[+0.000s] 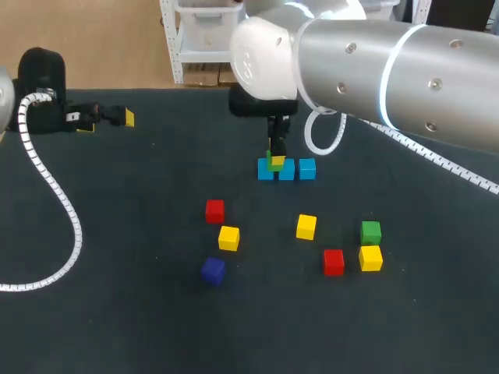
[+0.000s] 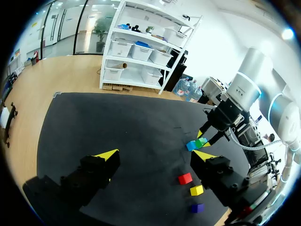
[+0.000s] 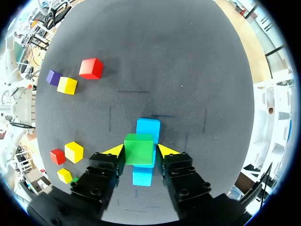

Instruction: Place the blue cubes, place green cubes on the blue cubes, place the yellow cubes on the green cubes, then place the red cubes on the yellow cubes, and place purple cube on the red cubes.

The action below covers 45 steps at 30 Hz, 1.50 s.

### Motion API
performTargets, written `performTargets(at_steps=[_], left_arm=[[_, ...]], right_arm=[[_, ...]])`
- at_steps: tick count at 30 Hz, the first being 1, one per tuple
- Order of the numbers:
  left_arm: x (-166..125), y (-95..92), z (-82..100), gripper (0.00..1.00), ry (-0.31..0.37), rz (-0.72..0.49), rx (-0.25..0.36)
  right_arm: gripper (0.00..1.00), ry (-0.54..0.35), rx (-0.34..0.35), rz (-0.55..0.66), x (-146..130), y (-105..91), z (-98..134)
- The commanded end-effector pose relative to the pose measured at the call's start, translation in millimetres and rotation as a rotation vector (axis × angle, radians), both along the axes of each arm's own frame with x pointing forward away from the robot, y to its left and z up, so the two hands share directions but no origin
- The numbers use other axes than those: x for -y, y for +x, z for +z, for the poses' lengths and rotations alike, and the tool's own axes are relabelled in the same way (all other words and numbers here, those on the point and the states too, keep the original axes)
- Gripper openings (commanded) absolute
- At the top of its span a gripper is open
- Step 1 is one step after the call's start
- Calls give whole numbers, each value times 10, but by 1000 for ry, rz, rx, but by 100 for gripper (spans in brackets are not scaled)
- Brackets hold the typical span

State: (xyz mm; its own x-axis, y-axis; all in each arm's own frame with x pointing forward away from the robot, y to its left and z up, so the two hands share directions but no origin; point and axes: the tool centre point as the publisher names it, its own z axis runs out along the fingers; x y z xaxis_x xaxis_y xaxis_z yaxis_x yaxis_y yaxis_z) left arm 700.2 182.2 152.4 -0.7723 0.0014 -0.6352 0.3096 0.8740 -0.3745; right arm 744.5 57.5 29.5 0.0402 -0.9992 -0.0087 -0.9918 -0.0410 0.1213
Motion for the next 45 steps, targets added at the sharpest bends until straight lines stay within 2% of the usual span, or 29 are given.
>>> performTargets(at_steps=[1,5,21,24,31,32,34,40,45], left_arm=[[-21,-4,-14,100,-9,-7,6],[-21,-4,-14,100,-9,-7,6],[-21,-4,-14,100,-9,-7,6],[-21,-4,-14,100,-9,-7,6],[-21,-4,-14,100,-9,-7,6],[-21,-4,-14,100,-9,-7,6],[-21,-4,-14,100,-9,-7,6],[-21,-4,-14,100,-9,-7,6],[-21,-4,-14,100,-9,-7,6]], right_arm=[[47,1,4,0,3,-5,-8],[53,0,7,0,4,1,-17],[33,4,21,-19,-5,44,-16],[35,5,21,-21,0,44,-9],[49,3,14,-21,9,34,0],[56,3,13,-21,9,33,1],[100,7,13,-21,8,30,8],[100,21,14,-37,19,54,76],[100,44,28,-68,141,58,238]])
